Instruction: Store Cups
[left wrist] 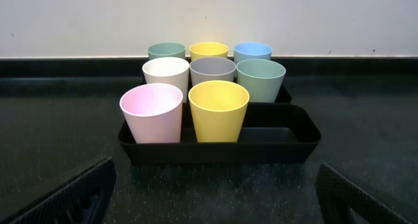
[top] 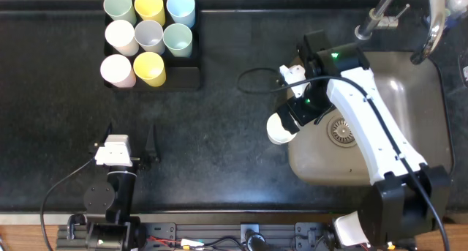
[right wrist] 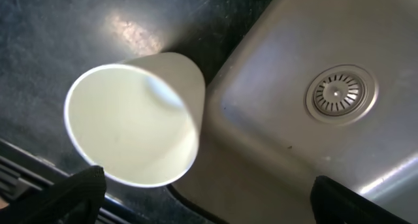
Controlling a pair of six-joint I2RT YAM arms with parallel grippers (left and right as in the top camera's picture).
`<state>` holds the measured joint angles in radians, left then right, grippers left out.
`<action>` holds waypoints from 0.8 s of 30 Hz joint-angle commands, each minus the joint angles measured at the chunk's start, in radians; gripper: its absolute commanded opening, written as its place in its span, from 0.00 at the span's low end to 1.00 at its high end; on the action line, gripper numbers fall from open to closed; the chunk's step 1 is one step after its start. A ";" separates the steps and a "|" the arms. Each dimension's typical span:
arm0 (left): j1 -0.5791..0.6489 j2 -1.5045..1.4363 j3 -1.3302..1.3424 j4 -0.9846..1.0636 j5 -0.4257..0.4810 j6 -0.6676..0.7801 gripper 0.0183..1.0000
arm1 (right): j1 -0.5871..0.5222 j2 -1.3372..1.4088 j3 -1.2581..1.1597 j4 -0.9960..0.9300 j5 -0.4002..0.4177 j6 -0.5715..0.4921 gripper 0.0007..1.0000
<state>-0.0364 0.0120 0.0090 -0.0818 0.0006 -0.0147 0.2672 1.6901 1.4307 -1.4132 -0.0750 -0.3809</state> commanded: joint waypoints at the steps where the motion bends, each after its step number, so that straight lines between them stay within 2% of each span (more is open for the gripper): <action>1: 0.009 -0.010 -0.001 -0.003 0.006 0.022 1.00 | -0.011 0.037 0.005 0.012 -0.014 -0.040 1.00; 18: 0.009 -0.010 -0.001 -0.003 0.006 0.022 1.00 | -0.012 0.132 0.004 0.048 -0.002 -0.061 0.99; 21: 0.009 -0.010 -0.001 -0.003 0.006 0.022 1.00 | -0.012 0.132 0.004 0.045 -0.002 -0.061 0.82; 22: 0.009 -0.010 -0.001 -0.003 0.006 0.022 1.00 | -0.011 0.132 0.004 0.046 -0.004 -0.061 0.64; 23: 0.009 -0.010 -0.001 -0.003 0.006 0.022 1.00 | -0.010 0.132 0.004 0.046 -0.007 -0.061 0.26; 24: 0.009 -0.010 -0.001 -0.003 0.006 0.022 1.00 | -0.008 0.132 0.004 0.048 -0.011 -0.061 0.06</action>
<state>-0.0364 0.0120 0.0090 -0.0818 0.0006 -0.0147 0.2619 1.8172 1.4307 -1.3697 -0.0742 -0.4397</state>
